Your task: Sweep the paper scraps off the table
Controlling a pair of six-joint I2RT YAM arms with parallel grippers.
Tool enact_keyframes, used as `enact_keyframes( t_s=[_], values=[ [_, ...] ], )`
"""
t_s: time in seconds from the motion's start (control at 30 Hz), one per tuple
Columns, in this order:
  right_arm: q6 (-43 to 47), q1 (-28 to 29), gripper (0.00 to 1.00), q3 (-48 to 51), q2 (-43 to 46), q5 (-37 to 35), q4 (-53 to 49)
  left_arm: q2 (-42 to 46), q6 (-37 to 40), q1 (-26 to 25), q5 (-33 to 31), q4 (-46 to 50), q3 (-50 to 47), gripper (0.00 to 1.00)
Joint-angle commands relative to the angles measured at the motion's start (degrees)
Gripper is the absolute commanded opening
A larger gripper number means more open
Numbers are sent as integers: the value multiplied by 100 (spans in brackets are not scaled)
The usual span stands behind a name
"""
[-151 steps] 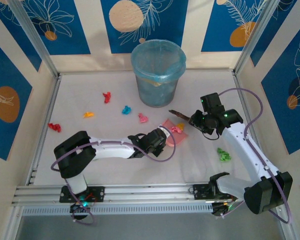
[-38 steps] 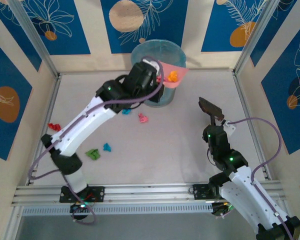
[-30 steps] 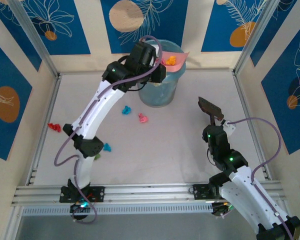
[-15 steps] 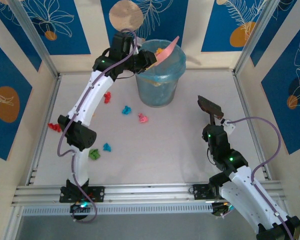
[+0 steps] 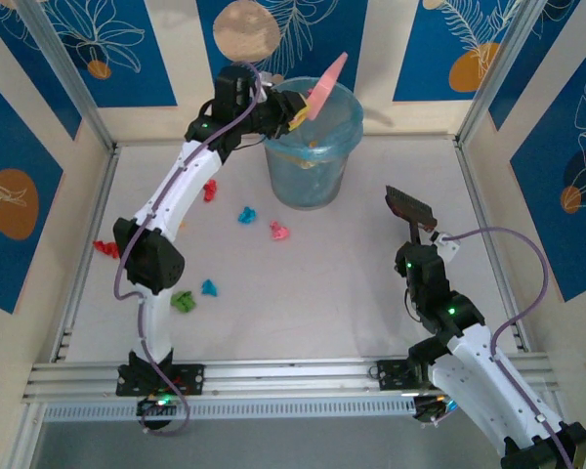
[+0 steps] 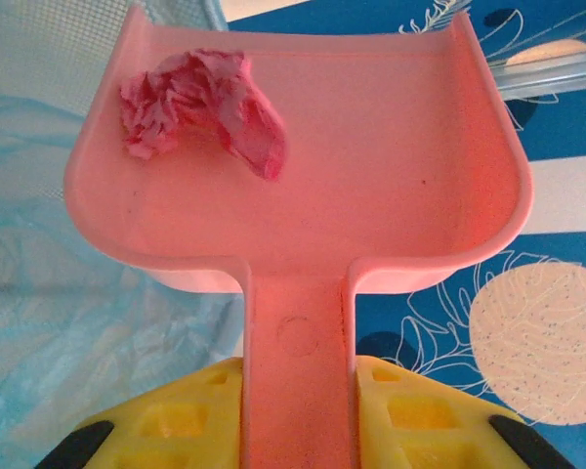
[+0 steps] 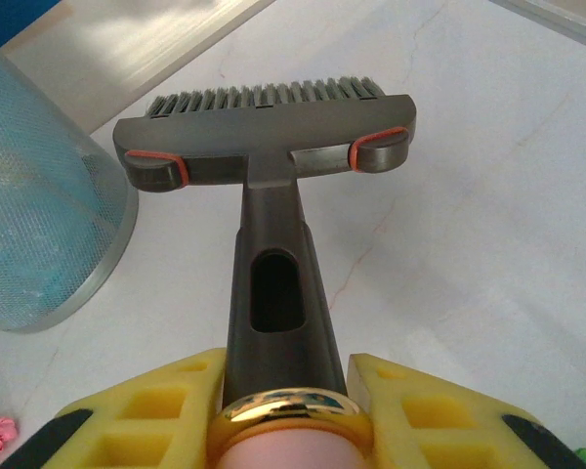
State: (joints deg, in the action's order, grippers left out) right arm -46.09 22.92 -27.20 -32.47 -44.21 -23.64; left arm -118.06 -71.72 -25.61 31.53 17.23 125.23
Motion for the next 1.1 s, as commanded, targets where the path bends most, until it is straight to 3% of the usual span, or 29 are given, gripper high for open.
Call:
enact_keyframes(
  t_s=[0.0, 0.13, 0.43, 0.77, 0.93, 1.07],
  values=[
    [80, 39, 0, 48, 46, -237, 329, 430, -652, 30, 275, -1205, -584, 0],
    [75, 37, 0, 68, 39, -272, 342, 701, -1359, 29, 454, -2596, -1491, 0],
    [91, 28, 0, 48, 6, -326, 268, 1008, -1228, 38, 512, -2734, -1870, 0],
    [117, 5, 0, 75, 83, -370, 227, 1689, -469, 21, 881, -2219, -2199, 0],
    [121, -18, 0, 75, 80, -365, 200, 2536, -141, -60, 911, -2412, -3172, 0],
    [104, -20, 0, 72, 122, -459, 93, 3288, 655, -392, 664, -2275, -4206, 0]
  ],
)
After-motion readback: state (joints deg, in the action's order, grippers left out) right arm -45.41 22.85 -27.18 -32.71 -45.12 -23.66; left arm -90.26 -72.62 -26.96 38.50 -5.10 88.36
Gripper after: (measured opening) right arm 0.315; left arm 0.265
